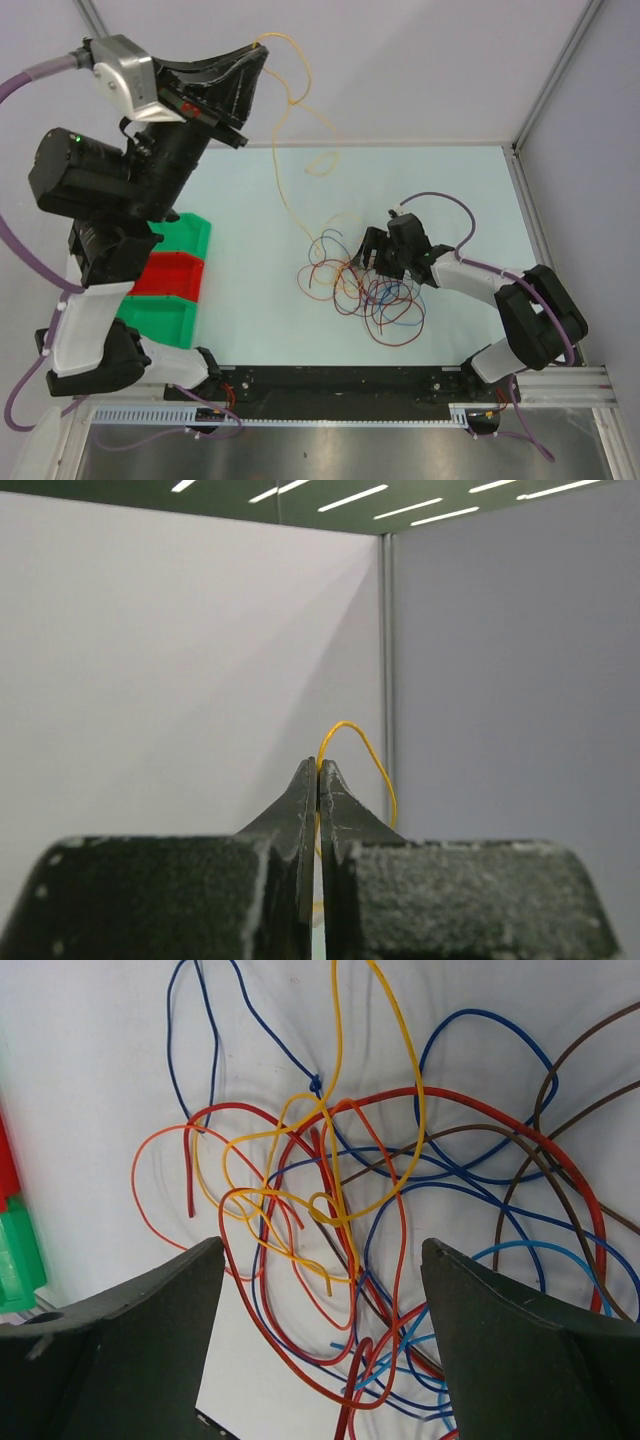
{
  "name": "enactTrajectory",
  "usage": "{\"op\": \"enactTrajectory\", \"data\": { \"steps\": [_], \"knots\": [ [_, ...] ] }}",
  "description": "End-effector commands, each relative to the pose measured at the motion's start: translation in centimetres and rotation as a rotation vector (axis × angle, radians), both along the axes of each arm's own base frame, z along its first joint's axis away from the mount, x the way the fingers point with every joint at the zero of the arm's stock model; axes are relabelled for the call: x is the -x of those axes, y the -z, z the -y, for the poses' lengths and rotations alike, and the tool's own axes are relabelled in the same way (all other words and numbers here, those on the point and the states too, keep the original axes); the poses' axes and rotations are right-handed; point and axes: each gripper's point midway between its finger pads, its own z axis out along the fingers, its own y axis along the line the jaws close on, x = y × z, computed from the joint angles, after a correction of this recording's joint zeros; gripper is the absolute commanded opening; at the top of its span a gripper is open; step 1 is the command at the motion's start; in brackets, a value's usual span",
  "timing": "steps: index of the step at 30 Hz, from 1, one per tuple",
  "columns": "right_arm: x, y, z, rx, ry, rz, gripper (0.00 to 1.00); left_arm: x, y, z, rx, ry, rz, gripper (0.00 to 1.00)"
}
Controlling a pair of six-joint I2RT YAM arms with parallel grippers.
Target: Untangle the cables
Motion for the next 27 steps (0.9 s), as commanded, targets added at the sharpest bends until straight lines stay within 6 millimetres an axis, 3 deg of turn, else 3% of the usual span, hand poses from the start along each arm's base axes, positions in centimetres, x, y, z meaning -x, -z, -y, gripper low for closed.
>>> {"op": "enactTrajectory", "data": {
  "steps": [1,2,3,4,5,8,11,15,19,22,27],
  "knots": [
    [-1.2,-2.1,0.8,0.04,0.009,0.06,0.86,-1.6,2.3,-1.7,-0.034,-0.125,-0.049,0.0],
    [-1.4,-2.6,1.1,0.054,0.011,0.07,0.88,-1.8,3.1,-2.5,-0.034,-0.161,-0.074,0.0],
    [-1.2,-2.5,1.9,0.106,0.015,0.065,0.89,-3.2,5.7,-1.4,-0.092,-0.188,-0.119,0.0],
    [-1.8,-4.0,2.1,0.112,0.025,0.097,0.9,-3.8,6.9,-1.5,-0.104,-0.212,-0.145,0.0],
    [-2.0,-4.4,2.7,0.132,0.039,0.102,0.92,-4.7,9.1,-1.4,-0.136,-0.241,-0.187,0.0],
    [-2.5,-6.0,4.7,0.196,0.087,0.118,0.95,-7.1,13.2,-1.9,-0.163,-0.289,-0.291,0.0],
    [-2.6,-7.4,6.6,0.226,0.139,0.122,0.96,-9.8,16.1,-4.4,-0.145,-0.367,-0.387,0.0],
    [-2.1,-8.6,8.5,0.247,0.184,0.125,0.97,-11.8,18.4,-6.7,-0.137,-0.46,-0.457,0.0],
    [-1.5,-9.6,9.1,0.225,0.192,0.126,0.97,-13.6,20.2,-8.9,-0.151,-0.55,-0.509,0.0],
    [-1.1,-10.2,9.2,0.213,0.187,0.125,0.97,-14.6,20.8,-10.7,-0.147,-0.611,-0.531,0.0],
    [-0.6,-10.6,9.4,0.227,0.172,0.108,0.97,-15.2,19.7,-13.1,-0.115,-0.67,-0.52,0.0]
  ]
}}
